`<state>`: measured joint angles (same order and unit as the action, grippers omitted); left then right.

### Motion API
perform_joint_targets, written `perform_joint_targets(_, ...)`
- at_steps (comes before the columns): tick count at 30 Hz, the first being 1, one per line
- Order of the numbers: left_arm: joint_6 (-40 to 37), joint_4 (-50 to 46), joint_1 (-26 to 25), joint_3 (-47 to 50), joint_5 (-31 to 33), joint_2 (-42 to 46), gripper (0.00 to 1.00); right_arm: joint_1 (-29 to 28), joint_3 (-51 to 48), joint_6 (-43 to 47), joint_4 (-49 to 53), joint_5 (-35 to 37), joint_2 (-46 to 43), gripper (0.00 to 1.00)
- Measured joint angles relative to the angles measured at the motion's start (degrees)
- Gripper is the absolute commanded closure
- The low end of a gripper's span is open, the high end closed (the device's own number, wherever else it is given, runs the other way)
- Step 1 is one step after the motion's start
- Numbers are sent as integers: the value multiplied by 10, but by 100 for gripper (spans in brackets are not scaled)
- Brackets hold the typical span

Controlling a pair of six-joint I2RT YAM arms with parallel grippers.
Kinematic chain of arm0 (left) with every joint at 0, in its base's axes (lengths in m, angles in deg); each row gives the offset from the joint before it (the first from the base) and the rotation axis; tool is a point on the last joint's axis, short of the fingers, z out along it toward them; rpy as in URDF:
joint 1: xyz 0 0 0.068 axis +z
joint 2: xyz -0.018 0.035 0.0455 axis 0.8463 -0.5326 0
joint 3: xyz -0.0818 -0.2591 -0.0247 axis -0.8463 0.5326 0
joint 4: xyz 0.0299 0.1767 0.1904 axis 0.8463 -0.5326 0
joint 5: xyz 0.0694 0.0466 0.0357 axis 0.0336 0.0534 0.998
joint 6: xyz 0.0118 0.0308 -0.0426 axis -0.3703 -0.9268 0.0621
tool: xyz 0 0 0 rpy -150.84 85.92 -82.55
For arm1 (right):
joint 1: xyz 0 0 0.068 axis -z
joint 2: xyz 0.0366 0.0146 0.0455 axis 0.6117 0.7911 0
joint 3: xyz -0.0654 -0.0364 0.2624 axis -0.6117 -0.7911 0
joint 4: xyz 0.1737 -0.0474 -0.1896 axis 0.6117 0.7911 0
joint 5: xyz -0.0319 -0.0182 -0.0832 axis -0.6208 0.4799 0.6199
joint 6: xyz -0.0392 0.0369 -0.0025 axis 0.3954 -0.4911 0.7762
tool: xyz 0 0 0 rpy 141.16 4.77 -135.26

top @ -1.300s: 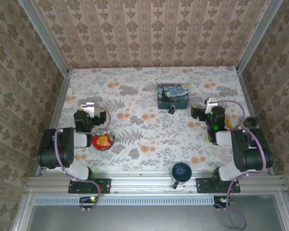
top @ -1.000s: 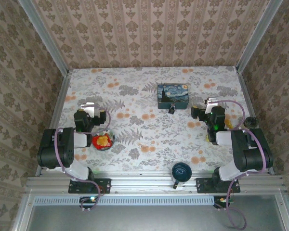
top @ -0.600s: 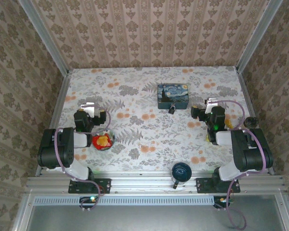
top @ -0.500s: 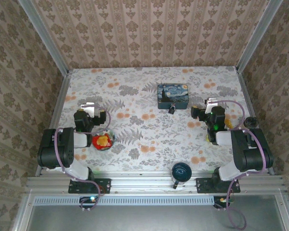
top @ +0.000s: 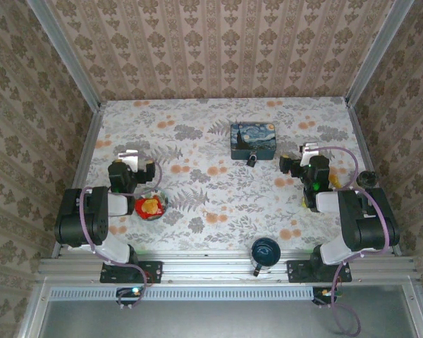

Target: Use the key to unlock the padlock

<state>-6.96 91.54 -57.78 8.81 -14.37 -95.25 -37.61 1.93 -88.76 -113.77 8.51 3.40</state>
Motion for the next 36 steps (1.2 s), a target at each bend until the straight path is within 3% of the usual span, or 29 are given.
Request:
perform_joint_targets(7, 1, -7, 0, 0, 16, 21, 0, -1, 3, 0, 10, 5, 0, 0)
perform_joint_targets(16, 7, -56, -3, 1, 54, 142, 0, -2, 20, -7, 67, 39, -22, 0)
perform_joint_targets(28, 75, -285, -23, -49, 84, 346, 0, -6, 72, -59, 253, 133, -167, 0)
perform_joint_targets(32, 104, -353, -63, -66, 82, 398, 0, -17, 99, -88, 336, 157, -207, 0)
perform_joint_targets(36, 129, -417, -144, -67, 86, 428, 0, -63, 131, -113, 432, 190, -228, 0)
